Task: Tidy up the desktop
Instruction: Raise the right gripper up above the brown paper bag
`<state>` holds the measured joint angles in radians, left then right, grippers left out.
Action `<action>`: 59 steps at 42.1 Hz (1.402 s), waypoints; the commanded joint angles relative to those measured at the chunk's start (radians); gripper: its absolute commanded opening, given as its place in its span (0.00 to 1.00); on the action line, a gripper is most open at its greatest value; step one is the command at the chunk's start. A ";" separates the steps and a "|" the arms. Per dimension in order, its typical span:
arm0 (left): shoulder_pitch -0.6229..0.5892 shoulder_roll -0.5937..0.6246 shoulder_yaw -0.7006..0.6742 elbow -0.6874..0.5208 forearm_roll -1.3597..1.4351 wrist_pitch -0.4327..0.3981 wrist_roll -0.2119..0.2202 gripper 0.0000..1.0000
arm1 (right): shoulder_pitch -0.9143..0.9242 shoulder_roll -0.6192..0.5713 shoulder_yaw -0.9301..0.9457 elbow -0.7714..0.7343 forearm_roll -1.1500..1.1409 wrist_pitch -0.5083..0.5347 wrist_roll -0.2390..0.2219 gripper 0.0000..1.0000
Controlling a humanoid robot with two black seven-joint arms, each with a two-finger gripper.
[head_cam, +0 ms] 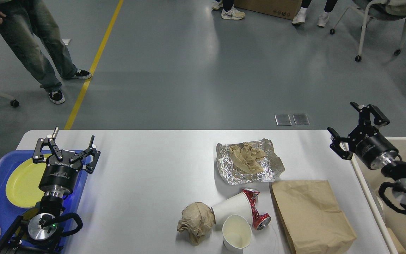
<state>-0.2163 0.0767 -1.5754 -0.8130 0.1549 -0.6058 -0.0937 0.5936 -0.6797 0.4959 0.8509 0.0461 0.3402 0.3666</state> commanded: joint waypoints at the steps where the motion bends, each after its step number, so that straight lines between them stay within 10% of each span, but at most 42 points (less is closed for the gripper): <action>1: 0.000 0.000 0.000 0.000 0.000 0.000 0.000 0.96 | 0.236 -0.076 -0.368 -0.010 0.000 0.002 0.000 1.00; 11: 0.000 0.000 0.000 0.000 0.000 0.001 0.000 0.96 | 0.724 -0.043 -1.043 0.007 0.001 0.031 -0.006 1.00; 24: 0.000 0.000 0.000 0.000 0.000 0.001 0.000 0.96 | 1.193 0.278 -1.688 0.083 -0.003 0.391 -0.032 1.00; 33: 0.000 0.000 0.000 0.000 0.000 0.001 0.000 0.96 | 1.482 0.348 -1.757 0.368 -0.003 0.416 -0.432 1.00; 39: 0.000 0.000 0.000 0.000 0.000 0.001 0.000 0.96 | 1.606 0.325 -1.752 0.546 -0.017 0.416 -0.586 1.00; 59: 0.000 0.000 0.000 0.000 0.000 0.000 0.005 0.96 | 1.749 0.284 -1.765 0.763 -0.088 0.404 -0.607 1.00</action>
<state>-0.2163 0.0767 -1.5759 -0.8130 0.1549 -0.6053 -0.0900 2.3492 -0.4010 -1.2698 1.6132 -0.0428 0.7477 -0.2445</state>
